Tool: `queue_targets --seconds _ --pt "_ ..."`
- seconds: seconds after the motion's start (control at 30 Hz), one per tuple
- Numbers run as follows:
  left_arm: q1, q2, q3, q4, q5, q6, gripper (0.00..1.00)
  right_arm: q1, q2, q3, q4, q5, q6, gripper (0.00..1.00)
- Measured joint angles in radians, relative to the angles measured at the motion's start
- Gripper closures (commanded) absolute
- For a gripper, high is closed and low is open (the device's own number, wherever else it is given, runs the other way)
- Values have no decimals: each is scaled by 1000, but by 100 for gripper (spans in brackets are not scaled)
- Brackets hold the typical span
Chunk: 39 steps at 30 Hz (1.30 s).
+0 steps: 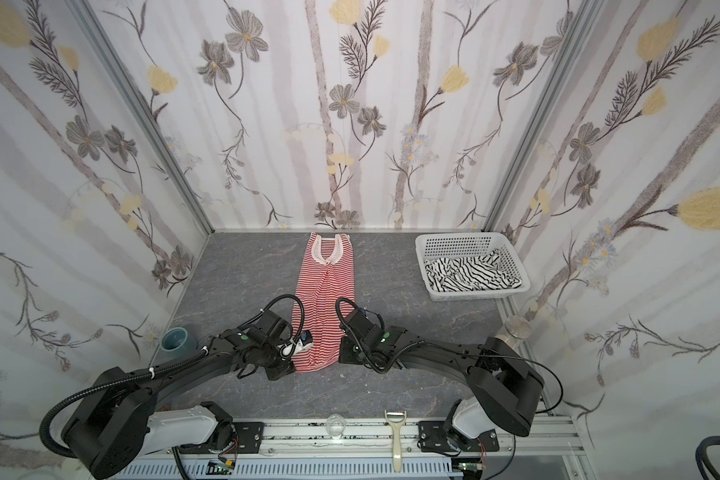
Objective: Fold and stack the tank tops
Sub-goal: 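Release the strip and move both grippers to its end nearest the robot, then lift the near end with both grippers and fold it toward the straps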
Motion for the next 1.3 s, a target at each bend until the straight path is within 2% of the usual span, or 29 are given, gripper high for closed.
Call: queue_targets --seconds 0.23,0.33,0.57,0.67,0.77,1.03,1.13,1.3 --pt "-9 50 2 9 -2 17 51 -18 -16 0 -3 -1 -6 100" --pt "-10 71 7 20 -8 25 55 -27 -16 0 -3 -2 -8 100" --pt "-10 84 5 66 -17 34 84 -53 -50 2 -6 -8 -19 100" --pt "-10 85 10 76 -17 35 92 -63 -50 2 -10 -8 -27 100" --pt "-10 76 15 60 8 34 94 -64 -50 1 -13 -9 -33 100" --pt "-14 18 77 -126 115 53 97 -64 -144 -40 -35 -24 -29 100" --pt "-14 -21 128 -183 120 59 97 -65 -172 -37 -41 -23 -26 100" --pt "2 -2 239 -216 77 82 97 -90 -172 34 -64 -23 -35 100"
